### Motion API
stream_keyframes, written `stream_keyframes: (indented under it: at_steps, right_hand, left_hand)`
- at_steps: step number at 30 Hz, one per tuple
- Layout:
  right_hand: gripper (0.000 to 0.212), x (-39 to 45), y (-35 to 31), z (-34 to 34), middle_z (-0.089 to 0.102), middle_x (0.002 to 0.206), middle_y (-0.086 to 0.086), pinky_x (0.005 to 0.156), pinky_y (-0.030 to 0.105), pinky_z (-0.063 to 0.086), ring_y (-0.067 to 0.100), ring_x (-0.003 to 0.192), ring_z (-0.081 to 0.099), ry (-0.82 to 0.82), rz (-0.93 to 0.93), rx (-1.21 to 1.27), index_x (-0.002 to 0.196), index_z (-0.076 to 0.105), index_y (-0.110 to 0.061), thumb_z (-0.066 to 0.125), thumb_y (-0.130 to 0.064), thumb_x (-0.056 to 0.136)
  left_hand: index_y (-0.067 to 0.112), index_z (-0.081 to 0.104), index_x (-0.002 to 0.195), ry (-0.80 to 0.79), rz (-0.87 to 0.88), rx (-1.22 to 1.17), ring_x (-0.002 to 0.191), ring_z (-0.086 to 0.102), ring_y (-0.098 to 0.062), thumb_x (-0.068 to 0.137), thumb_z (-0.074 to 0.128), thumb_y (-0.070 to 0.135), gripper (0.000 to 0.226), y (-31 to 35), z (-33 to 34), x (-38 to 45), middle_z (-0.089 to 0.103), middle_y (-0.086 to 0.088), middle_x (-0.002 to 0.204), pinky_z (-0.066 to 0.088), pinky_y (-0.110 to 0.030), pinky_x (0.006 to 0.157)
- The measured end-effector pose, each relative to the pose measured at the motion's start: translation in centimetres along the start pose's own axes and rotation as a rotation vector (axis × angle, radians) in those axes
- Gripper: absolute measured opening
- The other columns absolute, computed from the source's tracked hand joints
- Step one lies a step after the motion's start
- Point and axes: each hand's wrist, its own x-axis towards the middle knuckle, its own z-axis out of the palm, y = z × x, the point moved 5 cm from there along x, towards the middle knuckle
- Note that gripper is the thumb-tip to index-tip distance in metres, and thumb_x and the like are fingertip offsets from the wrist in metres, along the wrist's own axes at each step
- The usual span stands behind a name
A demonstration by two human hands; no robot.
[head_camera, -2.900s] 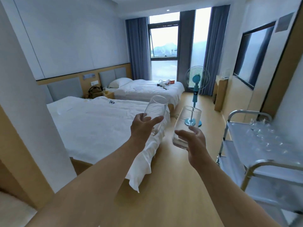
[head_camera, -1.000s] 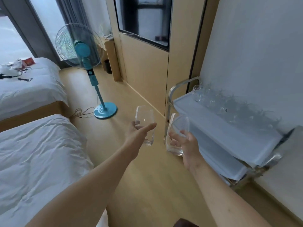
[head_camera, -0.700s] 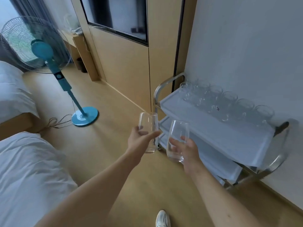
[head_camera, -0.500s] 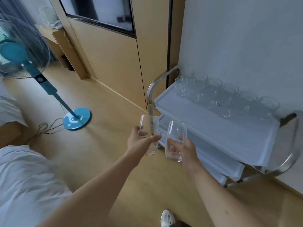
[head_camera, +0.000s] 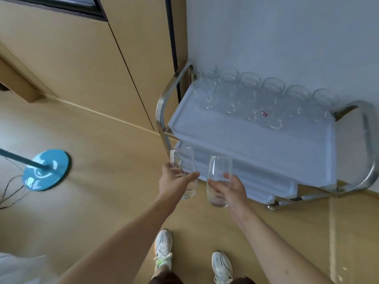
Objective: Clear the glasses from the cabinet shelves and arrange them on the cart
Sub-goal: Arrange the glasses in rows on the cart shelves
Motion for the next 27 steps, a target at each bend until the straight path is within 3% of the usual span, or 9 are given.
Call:
stream_keyframes:
  at_steps: [3, 6, 9, 14, 17, 20, 23, 25, 27]
  right_hand:
    - [0.084, 1.3, 1.6, 2.0, 0.073, 0.105, -0.003, 0.077, 0.044, 0.061, 0.014, 0.092, 0.074, 0.055, 0.012, 0.009, 0.127, 0.053, -0.026, 0.097, -0.037, 0.056]
    - [0.081, 2.9, 3.1, 3.8, 0.073, 0.102, -0.006, 0.072, 0.034, 0.055, 0.013, 0.092, 0.073, 0.107, 0.034, 0.031, 0.123, 0.056, -0.027, 0.095, -0.035, 0.053]
    - [0.081, 4.6, 5.0, 5.4, 0.07, 0.107, 0.001, 0.074, 0.042, 0.058, 0.02, 0.095, 0.073, 0.145, 0.056, 0.047, 0.122, 0.058, -0.028, 0.094, -0.037, 0.051]
    - [0.068, 8.1, 7.4, 7.2, 0.067, 0.113, 0.002, 0.061, 0.03, 0.056, 0.016, 0.095, 0.073, 0.167, 0.034, 0.041, 0.123, 0.058, -0.03, 0.094, -0.027, 0.066]
    - [0.067, 10.7, 8.8, 7.5, 0.066, 0.114, 0.002, 0.073, 0.046, 0.058, 0.012, 0.093, 0.072, 0.19, 0.004, 0.029, 0.118, 0.057, -0.035, 0.096, -0.03, 0.063]
    - [0.07, 14.0, 9.7, 7.6, 0.067, 0.112, -0.002, 0.069, 0.032, 0.055, 0.001, 0.086, 0.07, 0.188, -0.066, 0.012, 0.114, 0.056, -0.04, 0.092, -0.041, 0.054]
    - [0.07, 17.4, 11.5, 6.9, 0.068, 0.11, -0.006, 0.056, 0.019, 0.052, 0.003, 0.088, 0.071, 0.183, -0.096, 0.036, 0.113, 0.056, -0.043, 0.091, -0.043, 0.052]
    - [0.069, 19.5, 12.6, 6.2, 0.068, 0.11, -0.008, 0.053, 0.018, 0.052, 0.003, 0.088, 0.071, 0.186, -0.128, 0.048, 0.113, 0.058, -0.044, 0.092, -0.043, 0.053]
    - [0.071, 21.6, 13.4, 5.5, 0.068, 0.11, -0.009, 0.057, 0.028, 0.059, 0.003, 0.088, 0.071, 0.202, -0.162, 0.045, 0.114, 0.058, -0.044, 0.092, -0.046, 0.052]
  left_hand:
    - [0.034, 0.046, 0.117, -0.074, 0.009, 0.076, 0.085, 0.066, 0.006, 0.049, 0.092, 0.053, 0.084, -0.9, -1.0, 3.4, 0.06, 0.016, 0.111, 0.054, -0.021, 0.06]
    - [0.032, 0.044, 0.124, -0.12, 0.002, 0.17, 0.097, 0.061, 0.002, 0.054, 0.092, 0.052, 0.087, -2.3, -1.7, 7.1, 0.058, 0.019, 0.114, 0.052, -0.027, 0.072]
    - [0.043, 0.041, 0.112, -0.175, 0.013, 0.253, 0.103, 0.058, 0.001, 0.056, 0.091, 0.052, 0.075, -4.1, -1.9, 10.2, 0.056, 0.021, 0.114, 0.05, -0.026, 0.074]
    - [0.04, 0.037, 0.123, -0.215, 0.046, 0.295, 0.106, 0.057, -0.002, 0.061, 0.093, 0.048, 0.084, -7.3, -1.2, 14.8, 0.055, 0.018, 0.116, 0.048, -0.022, 0.076]
    - [0.04, 0.036, 0.125, -0.221, 0.067, 0.285, 0.108, 0.056, -0.001, 0.061, 0.091, 0.049, 0.085, -9.5, 0.0, 17.1, 0.055, 0.017, 0.119, 0.052, -0.028, 0.085]
    - [0.039, 0.036, 0.124, -0.209, 0.107, 0.262, 0.109, 0.055, 0.002, 0.059, 0.088, 0.054, 0.084, -11.4, 1.5, 19.3, 0.056, 0.019, 0.12, 0.051, -0.028, 0.088]
    - [0.038, 0.042, 0.121, -0.199, 0.136, 0.217, 0.108, 0.057, 0.001, 0.059, 0.087, 0.054, 0.078, -13.2, 3.2, 21.8, 0.056, 0.02, 0.117, 0.05, -0.022, 0.081]
    - [0.037, 0.045, 0.122, -0.185, 0.177, 0.187, 0.108, 0.059, -0.002, 0.062, 0.089, 0.05, 0.076, -14.2, 4.1, 23.4, 0.057, 0.018, 0.118, 0.051, -0.022, 0.082]
    - [0.036, 0.046, 0.125, -0.17, 0.225, 0.156, 0.108, 0.06, -0.003, 0.062, 0.09, 0.049, 0.078, -14.9, 5.2, 25.1, 0.057, 0.018, 0.119, 0.053, -0.026, 0.087]
